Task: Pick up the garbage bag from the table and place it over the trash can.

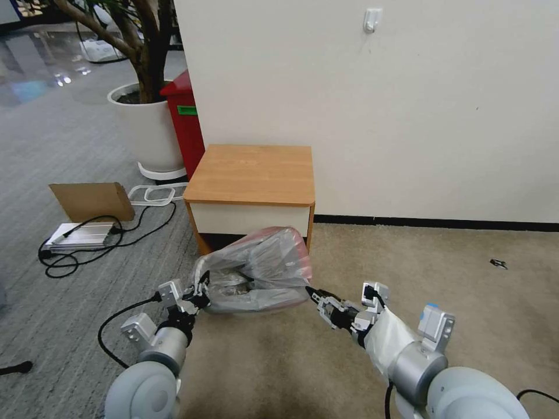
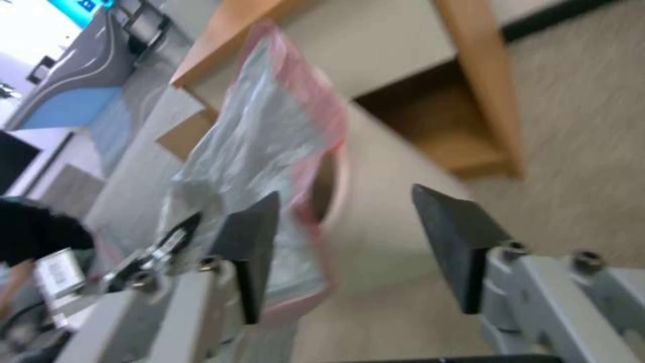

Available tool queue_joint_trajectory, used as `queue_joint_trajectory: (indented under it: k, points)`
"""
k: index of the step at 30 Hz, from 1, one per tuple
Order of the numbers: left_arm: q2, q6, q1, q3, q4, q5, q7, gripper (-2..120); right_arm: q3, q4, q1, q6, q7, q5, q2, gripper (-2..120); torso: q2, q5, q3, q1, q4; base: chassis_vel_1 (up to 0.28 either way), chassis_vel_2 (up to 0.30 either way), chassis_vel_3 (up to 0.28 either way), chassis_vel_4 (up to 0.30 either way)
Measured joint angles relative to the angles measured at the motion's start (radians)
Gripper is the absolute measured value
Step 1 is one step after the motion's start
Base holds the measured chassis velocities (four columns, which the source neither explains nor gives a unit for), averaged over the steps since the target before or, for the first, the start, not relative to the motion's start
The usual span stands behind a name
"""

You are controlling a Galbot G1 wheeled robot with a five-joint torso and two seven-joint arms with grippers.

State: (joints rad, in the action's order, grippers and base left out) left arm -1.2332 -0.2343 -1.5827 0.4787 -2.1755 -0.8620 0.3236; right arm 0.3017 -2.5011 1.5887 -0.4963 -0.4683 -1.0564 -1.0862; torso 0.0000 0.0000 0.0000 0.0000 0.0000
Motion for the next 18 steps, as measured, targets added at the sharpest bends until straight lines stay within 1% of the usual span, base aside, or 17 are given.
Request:
queue_joint_trajectory:
  k: [1,3,4,5,6,8,9,10,12,13,14,18]
  points:
    - [0.000,0.000,0.000,0.000,0.000,0.000,0.000,7,0.000,0.000,0.000,0.000,0.000,0.000,0.000,57,0.000,0.0000,0.000,0.000,0.0000,0.000,0.000,0.000,0.000]
    - [0.002,-0.002,-0.001,0.005,-0.008,-0.020,0.006,7,0.007,0.000,0.001,0.016,0.015,0.038,-0.013,68,0.000,-0.0002,0.000,0.000,0.0001,0.000,0.000,0.000,0.000]
    - [0.005,-0.002,-0.002,0.007,-0.012,-0.028,0.007,7,0.010,0.000,-0.003,0.024,0.019,0.044,-0.021,71,0.000,-0.0001,0.000,0.000,0.0000,0.000,0.000,0.000,0.000]
    - [0.005,-0.002,-0.002,0.007,-0.012,-0.028,0.007,7,0.010,0.000,-0.003,0.024,0.019,0.044,-0.021,71,0.000,-0.0001,0.000,0.000,0.0000,0.000,0.000,0.000,0.000]
    - [0.009,-0.005,-0.006,0.011,-0.023,-0.045,0.009,7,0.014,0.000,-0.020,0.050,0.032,0.051,-0.047,78,0.000,0.0000,0.000,0.000,0.0000,0.000,0.000,0.000,0.000]
    - [0.014,-0.011,-0.010,0.012,-0.033,-0.063,0.013,7,0.014,0.000,-0.039,0.078,0.061,0.076,-0.078,84,0.000,-0.0001,0.000,0.000,0.0002,0.000,0.000,0.000,0.000]
    - [0.019,-0.015,-0.015,0.013,-0.045,-0.076,0.018,7,0.005,0.022,-0.054,0.123,0.107,0.134,-0.120,91,0.000,-0.0002,0.000,0.000,0.0002,0.000,0.000,0.000,0.000]
    - [0.019,-0.015,-0.015,0.013,-0.045,-0.076,0.018,7,0.005,0.022,-0.054,0.123,0.107,0.134,-0.120,91,0.000,-0.0002,0.000,0.000,0.0002,0.000,0.000,0.000,0.000]
    - [0.024,-0.017,-0.021,0.012,-0.055,-0.087,0.021,7,-0.016,0.062,-0.063,0.179,0.159,0.206,-0.166,97,0.000,0.0002,0.000,0.000,0.0001,0.000,0.000,0.000,0.000]
    - [0.027,-0.018,-0.026,0.011,-0.060,-0.090,0.022,7,-0.032,0.091,-0.066,0.217,0.199,0.256,-0.203,99,0.000,0.0000,0.000,0.000,0.0001,0.000,0.000,0.000,0.000]
    - [0.027,-0.018,-0.026,0.011,-0.060,-0.090,0.022,7,-0.032,0.091,-0.066,0.217,0.199,0.256,-0.203,99,0.000,0.0000,0.000,0.000,0.0001,0.000,0.000,0.000,0.000]
    - [0.034,-0.019,-0.037,0.002,-0.077,-0.094,0.024,7,-0.077,0.165,-0.060,0.300,0.270,0.368,-0.308,100,0.000,-0.0002,0.000,0.000,0.0003,0.000,0.000,0.000,0.000]
